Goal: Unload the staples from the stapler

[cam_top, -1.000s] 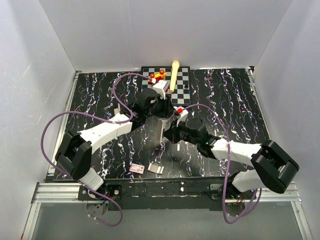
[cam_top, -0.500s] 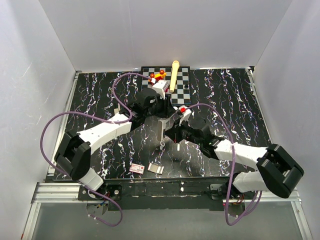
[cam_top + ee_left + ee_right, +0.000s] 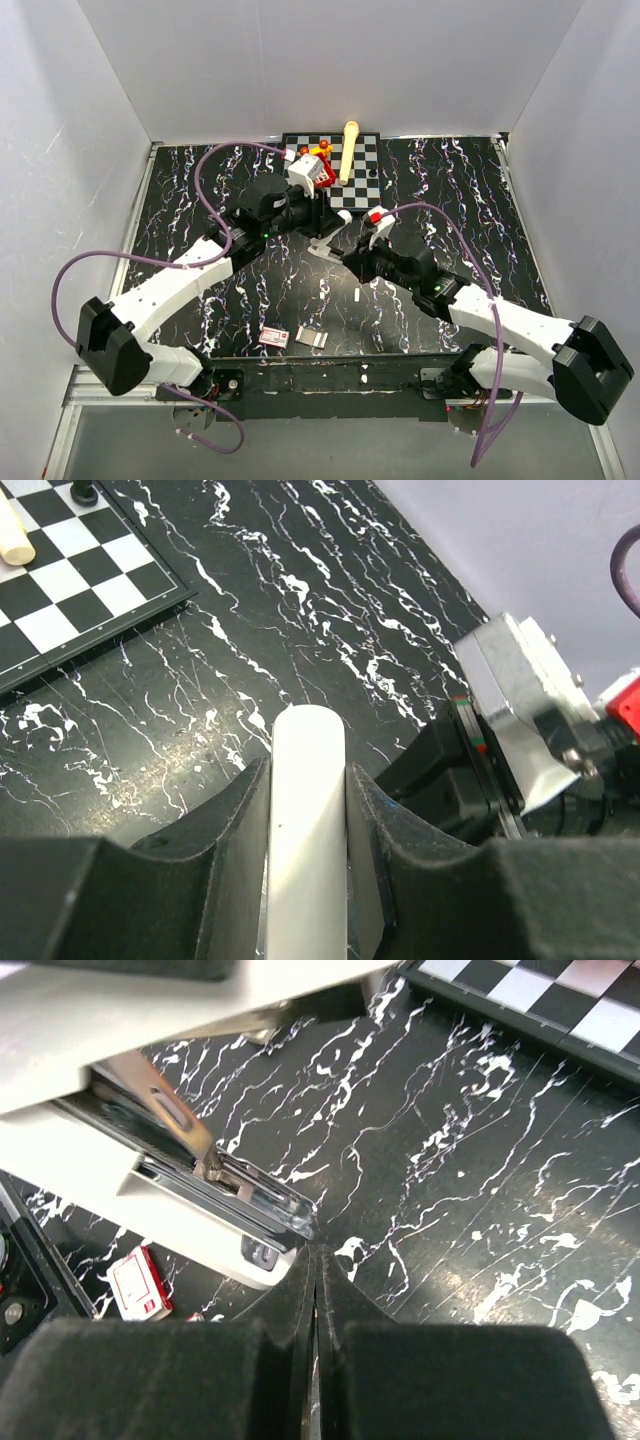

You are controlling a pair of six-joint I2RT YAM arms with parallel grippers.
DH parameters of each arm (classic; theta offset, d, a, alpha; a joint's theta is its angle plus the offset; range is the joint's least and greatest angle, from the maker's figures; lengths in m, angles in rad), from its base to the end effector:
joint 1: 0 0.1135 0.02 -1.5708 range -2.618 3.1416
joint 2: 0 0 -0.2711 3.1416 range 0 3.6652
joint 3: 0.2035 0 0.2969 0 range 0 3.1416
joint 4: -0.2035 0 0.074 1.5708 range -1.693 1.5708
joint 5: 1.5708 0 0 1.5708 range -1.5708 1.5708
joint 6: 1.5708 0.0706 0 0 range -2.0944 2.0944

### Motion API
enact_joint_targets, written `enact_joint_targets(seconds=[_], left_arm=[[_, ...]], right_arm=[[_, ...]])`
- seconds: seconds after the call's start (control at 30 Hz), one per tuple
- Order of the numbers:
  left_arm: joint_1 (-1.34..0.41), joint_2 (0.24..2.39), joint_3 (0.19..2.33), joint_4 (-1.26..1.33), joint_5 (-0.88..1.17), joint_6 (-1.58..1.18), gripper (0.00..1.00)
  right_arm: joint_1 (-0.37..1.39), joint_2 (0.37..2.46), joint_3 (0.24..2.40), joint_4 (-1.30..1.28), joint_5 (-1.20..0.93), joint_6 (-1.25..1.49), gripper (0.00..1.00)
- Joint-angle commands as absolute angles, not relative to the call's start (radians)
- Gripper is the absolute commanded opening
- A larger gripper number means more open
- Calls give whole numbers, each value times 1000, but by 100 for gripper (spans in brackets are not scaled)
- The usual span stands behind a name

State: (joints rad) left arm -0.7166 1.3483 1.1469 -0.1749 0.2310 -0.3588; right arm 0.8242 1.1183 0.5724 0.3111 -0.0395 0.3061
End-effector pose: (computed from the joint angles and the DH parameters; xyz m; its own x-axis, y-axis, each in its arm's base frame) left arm 0.2833 -0.2682 0.3261 -0.5403 0.0174 -0.8413 0.6517 0.6411 -0.4054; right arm 0.2164 0.2380 0.2240 -0.3795 0.0332 -0.9246 -0.6766 0.6717 0.3018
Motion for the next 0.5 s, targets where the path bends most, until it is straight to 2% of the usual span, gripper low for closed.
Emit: enact_joint_targets(seconds=[0.0, 0.23, 0.47], left_arm=[[-715, 1253, 1175, -210, 261, -338, 0], [-716, 1154, 1160, -222, 229, -331, 0], [-716, 1088, 1138, -187, 229, -377, 0]], right_arm=[[825, 1033, 656, 194, -5, 261, 1], [824, 920, 709, 11, 14, 247, 1], [824, 861, 673, 8, -77, 336, 1]])
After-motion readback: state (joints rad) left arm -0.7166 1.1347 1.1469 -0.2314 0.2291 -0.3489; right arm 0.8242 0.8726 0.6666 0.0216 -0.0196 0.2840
